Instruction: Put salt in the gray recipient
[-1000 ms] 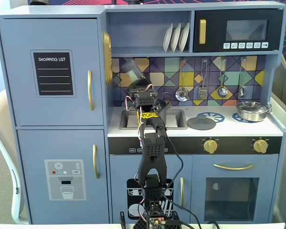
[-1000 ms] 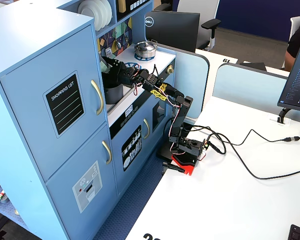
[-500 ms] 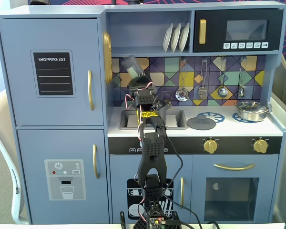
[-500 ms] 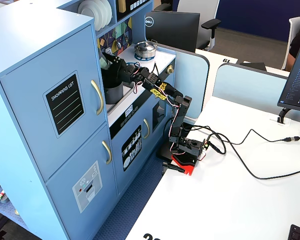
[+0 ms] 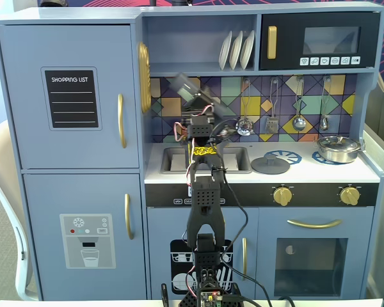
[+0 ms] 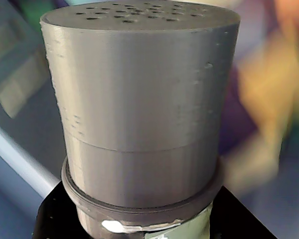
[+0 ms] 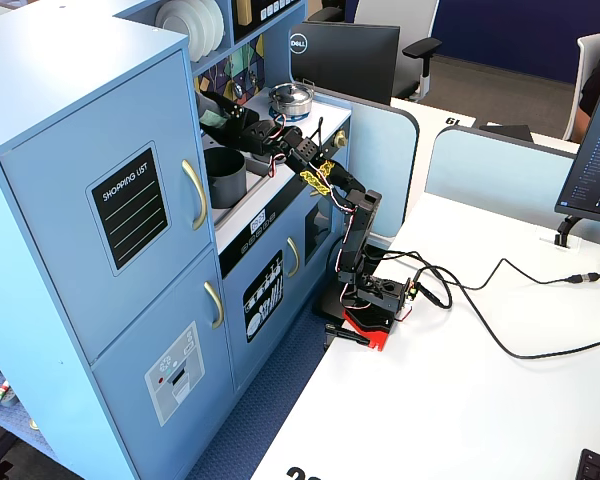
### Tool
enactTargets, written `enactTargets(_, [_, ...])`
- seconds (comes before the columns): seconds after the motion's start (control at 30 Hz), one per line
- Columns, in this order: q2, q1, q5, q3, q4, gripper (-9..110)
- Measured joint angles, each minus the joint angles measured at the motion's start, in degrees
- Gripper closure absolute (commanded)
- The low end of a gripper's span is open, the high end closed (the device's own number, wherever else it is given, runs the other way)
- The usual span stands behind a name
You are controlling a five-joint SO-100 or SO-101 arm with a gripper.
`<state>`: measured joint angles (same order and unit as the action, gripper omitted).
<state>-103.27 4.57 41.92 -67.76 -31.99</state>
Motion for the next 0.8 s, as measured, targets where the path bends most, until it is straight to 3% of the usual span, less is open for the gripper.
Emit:
enactTargets(0.4, [0.4,19.9,-33.8,0.0,-3.3,101])
enactTargets(0.8, [0.4,36.5,-82.9,-1.0,-3.3,101])
